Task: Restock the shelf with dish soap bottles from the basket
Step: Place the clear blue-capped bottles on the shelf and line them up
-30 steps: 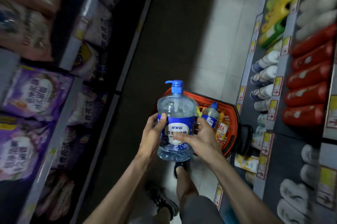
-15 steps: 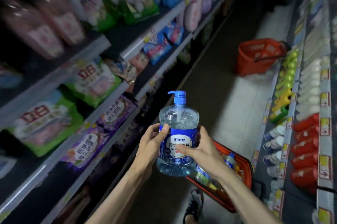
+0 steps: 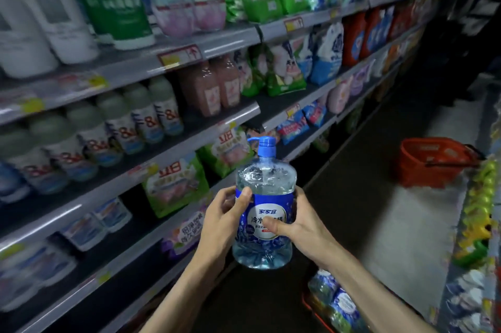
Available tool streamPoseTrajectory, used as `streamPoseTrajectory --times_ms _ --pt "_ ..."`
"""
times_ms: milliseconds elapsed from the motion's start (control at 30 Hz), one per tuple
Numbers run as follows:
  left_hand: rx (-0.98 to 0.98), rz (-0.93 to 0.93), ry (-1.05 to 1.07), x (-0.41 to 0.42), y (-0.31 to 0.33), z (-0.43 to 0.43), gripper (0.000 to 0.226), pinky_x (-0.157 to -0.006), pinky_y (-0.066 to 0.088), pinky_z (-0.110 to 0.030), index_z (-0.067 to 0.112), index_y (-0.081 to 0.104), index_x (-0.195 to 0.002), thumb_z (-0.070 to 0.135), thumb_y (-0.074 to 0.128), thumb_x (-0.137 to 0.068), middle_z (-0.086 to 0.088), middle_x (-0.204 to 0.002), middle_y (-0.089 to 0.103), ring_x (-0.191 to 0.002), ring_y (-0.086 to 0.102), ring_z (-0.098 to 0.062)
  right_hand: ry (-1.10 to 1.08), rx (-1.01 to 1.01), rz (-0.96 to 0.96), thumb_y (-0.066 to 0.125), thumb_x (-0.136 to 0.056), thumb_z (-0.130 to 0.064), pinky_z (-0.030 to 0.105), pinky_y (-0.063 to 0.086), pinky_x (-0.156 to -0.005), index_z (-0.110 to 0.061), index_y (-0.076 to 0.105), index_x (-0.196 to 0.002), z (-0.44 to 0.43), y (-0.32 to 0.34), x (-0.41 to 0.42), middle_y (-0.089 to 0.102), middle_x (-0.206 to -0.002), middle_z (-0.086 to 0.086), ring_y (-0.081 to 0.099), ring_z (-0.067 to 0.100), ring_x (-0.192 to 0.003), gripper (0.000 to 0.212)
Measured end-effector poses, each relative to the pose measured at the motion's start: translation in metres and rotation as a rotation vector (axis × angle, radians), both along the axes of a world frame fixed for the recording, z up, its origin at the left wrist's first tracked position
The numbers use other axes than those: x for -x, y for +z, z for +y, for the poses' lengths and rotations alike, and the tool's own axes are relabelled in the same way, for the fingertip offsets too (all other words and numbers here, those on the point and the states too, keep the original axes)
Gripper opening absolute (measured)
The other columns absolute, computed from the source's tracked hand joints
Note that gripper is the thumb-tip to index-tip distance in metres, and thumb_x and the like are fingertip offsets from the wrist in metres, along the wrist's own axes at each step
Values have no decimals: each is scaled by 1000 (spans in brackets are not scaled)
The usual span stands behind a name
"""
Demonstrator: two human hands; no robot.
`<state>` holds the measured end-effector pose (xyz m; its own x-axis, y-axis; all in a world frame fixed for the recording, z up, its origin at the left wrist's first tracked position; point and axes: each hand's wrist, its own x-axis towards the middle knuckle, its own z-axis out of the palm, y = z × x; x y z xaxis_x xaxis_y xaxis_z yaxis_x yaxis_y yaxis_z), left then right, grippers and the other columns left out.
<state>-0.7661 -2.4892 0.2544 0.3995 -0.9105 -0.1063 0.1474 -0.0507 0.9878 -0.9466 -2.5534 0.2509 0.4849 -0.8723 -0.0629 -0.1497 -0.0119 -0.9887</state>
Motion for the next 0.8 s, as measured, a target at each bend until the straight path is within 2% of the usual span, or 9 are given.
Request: streamPoseTrajectory --times_ms 167,233,333,433,500,600,700,767,800 --pt "39 -32 179 -16 21 38 71 -95 62 -56 29 70 -122 77 77 -70 2 -112 80 -104 79 -21 221 38 -56 92 -79 -42 38 60 -102 -28 33 -152 9 26 -34 63 -142 -5 66 9 -126 95" --pt "57 -44 263 -23 30 53 73 -94 62 -56 27 71 -122 77 76 -68 0 -111 81 -103 79 -21 310 68 -71 91 -81 -40 39 59 -103 -26 32 -153 11 36 -50 64 -142 -7 66 9 -128 94" --pt "73 -58 383 -29 45 73 72 -94 62 -57 24 70 -123 74 77 -71 -1 -110 81 -103 79 -24 427 133 -106 93 -81 -33 33 61 -98 -27 40 -148 13 48 -73 69 -136 -10 68 11 -125 86" --pt "81 -77 492 -31 59 94 68 -91 64 -55 27 69 -121 74 79 -72 0 -109 81 -100 80 -24 490 149 -143 100 -70 -36 46 61 -99 -27 42 -146 19 55 -95 72 -132 -2 72 18 -120 96" --pt "79 -113 566 -29 66 106 69 -94 62 -54 28 69 -121 76 78 -73 0 -108 81 -101 80 -23 506 174 -187 102 -61 -45 47 63 -93 -38 49 -137 27 58 -108 76 -123 -3 76 18 -111 94" --pt "89 -127 703 -23 73 124 75 -100 59 -54 22 67 -127 74 78 -73 -2 -108 81 -105 79 -24 539 209 -243 103 -55 -52 39 66 -81 -47 56 -122 43 65 -121 78 -113 -9 79 15 -100 82" --pt "88 -150 807 -18 76 146 68 -92 63 -42 19 68 -125 70 78 -81 -3 -107 82 -104 79 -24 611 224 -281 104 -54 -46 29 66 -73 -40 57 -124 58 68 -131 78 -111 -12 79 11 -95 84" --pt "88 -161 867 -13 78 163 58 -84 63 -31 20 68 -124 63 74 -86 -2 -108 82 -103 79 -21 656 210 -294 105 -52 -44 31 66 -74 -33 56 -126 70 70 -137 78 -111 -13 79 10 -95 89" --pt "87 -171 890 -11 79 172 55 -84 63 -31 20 68 -126 61 72 -89 -1 -109 82 -104 79 -20 683 205 -297 105 -52 -43 33 66 -76 -32 56 -127 76 72 -141 78 -112 -13 78 10 -97 91"
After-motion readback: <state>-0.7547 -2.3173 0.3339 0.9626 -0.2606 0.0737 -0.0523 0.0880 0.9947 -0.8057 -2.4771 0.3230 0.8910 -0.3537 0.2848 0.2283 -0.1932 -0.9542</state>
